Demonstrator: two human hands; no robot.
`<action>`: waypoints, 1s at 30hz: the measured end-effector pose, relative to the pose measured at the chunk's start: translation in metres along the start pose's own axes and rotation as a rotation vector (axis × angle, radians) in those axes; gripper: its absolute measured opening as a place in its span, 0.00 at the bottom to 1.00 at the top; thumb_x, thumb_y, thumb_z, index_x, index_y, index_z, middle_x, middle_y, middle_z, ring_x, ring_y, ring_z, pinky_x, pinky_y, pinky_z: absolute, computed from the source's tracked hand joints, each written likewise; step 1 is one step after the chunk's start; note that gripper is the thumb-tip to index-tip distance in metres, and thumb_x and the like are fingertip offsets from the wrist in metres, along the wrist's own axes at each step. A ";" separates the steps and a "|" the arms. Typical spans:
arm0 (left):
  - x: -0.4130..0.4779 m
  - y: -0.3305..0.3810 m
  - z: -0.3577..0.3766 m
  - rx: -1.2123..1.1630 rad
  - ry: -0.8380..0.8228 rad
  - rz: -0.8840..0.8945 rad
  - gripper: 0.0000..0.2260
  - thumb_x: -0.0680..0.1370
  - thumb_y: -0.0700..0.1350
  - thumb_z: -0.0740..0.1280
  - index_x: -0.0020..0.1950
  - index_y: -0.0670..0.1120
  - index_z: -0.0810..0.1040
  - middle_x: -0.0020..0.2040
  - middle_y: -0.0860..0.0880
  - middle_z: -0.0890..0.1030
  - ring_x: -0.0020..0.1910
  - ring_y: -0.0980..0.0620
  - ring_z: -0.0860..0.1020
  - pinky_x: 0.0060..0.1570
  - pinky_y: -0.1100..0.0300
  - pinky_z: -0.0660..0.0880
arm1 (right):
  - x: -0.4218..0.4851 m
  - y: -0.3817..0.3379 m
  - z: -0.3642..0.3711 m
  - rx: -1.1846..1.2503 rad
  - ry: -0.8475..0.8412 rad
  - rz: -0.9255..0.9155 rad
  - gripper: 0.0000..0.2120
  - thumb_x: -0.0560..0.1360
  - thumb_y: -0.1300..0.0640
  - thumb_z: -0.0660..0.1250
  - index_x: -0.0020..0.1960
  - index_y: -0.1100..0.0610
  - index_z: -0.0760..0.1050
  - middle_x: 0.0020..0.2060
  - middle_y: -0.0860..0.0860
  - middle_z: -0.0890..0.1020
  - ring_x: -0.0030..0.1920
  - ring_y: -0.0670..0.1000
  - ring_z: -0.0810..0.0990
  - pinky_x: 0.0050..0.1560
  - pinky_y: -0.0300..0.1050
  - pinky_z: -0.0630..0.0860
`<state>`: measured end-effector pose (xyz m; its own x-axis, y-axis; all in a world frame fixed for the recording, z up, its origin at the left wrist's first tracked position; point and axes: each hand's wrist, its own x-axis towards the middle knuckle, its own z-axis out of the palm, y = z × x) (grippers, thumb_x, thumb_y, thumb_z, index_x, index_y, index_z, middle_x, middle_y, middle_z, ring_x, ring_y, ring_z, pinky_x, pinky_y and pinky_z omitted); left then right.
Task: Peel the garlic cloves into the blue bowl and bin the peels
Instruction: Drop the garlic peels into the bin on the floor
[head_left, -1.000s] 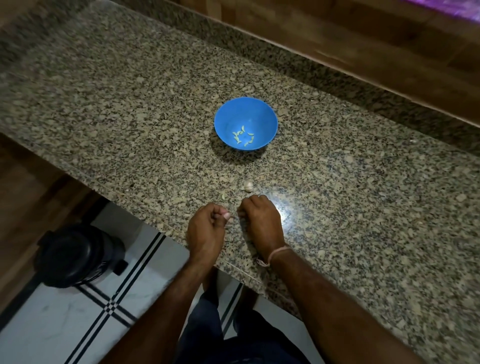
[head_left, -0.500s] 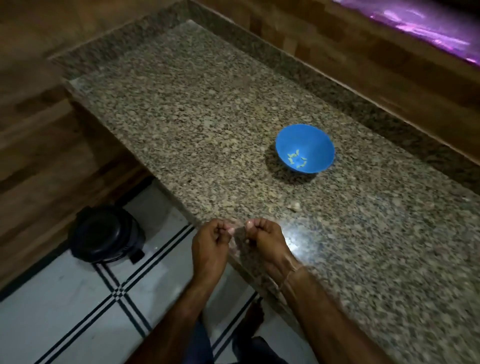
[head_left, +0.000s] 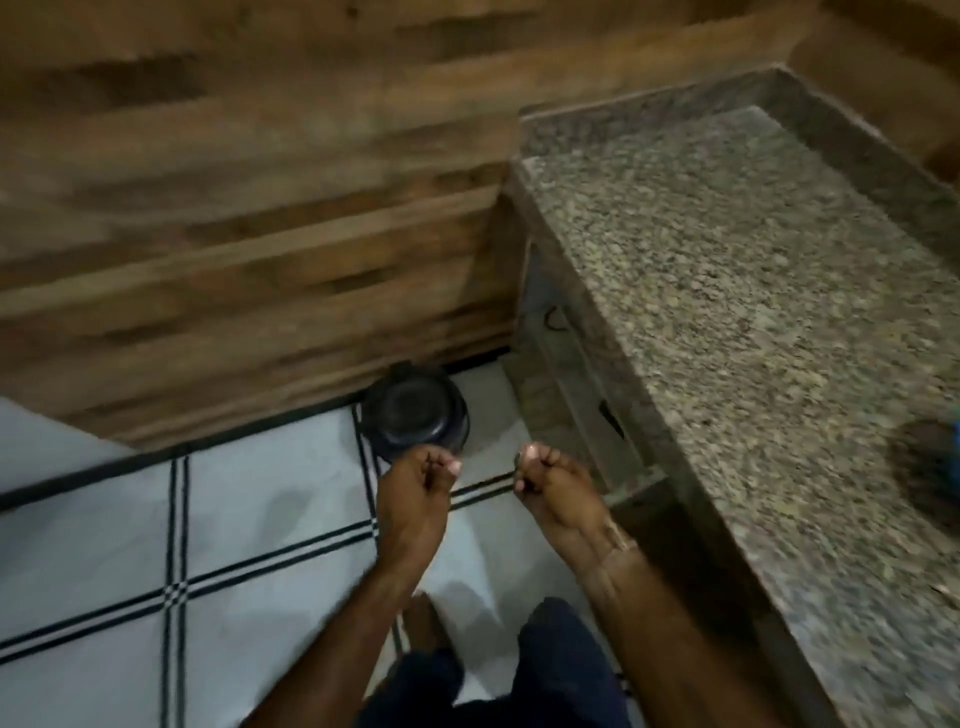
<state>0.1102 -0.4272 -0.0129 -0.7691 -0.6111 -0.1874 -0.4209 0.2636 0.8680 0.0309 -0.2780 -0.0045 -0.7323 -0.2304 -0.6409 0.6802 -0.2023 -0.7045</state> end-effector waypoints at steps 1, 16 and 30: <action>0.012 -0.008 -0.019 0.003 0.027 -0.010 0.06 0.78 0.41 0.73 0.44 0.51 0.82 0.42 0.54 0.85 0.45 0.54 0.83 0.49 0.57 0.77 | 0.007 0.006 0.020 -0.012 -0.018 0.018 0.13 0.83 0.70 0.62 0.41 0.59 0.74 0.32 0.53 0.75 0.28 0.45 0.75 0.33 0.36 0.76; 0.126 -0.068 -0.114 -0.008 0.197 -0.184 0.05 0.79 0.42 0.73 0.45 0.50 0.81 0.41 0.59 0.80 0.42 0.62 0.79 0.43 0.74 0.69 | 0.139 0.031 0.163 -0.166 -0.096 0.158 0.11 0.83 0.67 0.65 0.44 0.58 0.80 0.34 0.53 0.78 0.31 0.45 0.76 0.34 0.37 0.78; 0.323 -0.249 0.026 -0.057 0.114 -0.558 0.13 0.77 0.42 0.76 0.36 0.55 0.78 0.37 0.56 0.82 0.41 0.50 0.81 0.49 0.57 0.76 | 0.411 0.167 0.159 -0.443 0.128 0.240 0.12 0.79 0.65 0.72 0.37 0.57 0.81 0.31 0.53 0.81 0.35 0.51 0.77 0.44 0.49 0.78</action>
<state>-0.0462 -0.6713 -0.3011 -0.3798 -0.7239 -0.5760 -0.7189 -0.1609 0.6762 -0.1515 -0.5581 -0.3370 -0.5747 -0.0966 -0.8127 0.7706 0.2704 -0.5771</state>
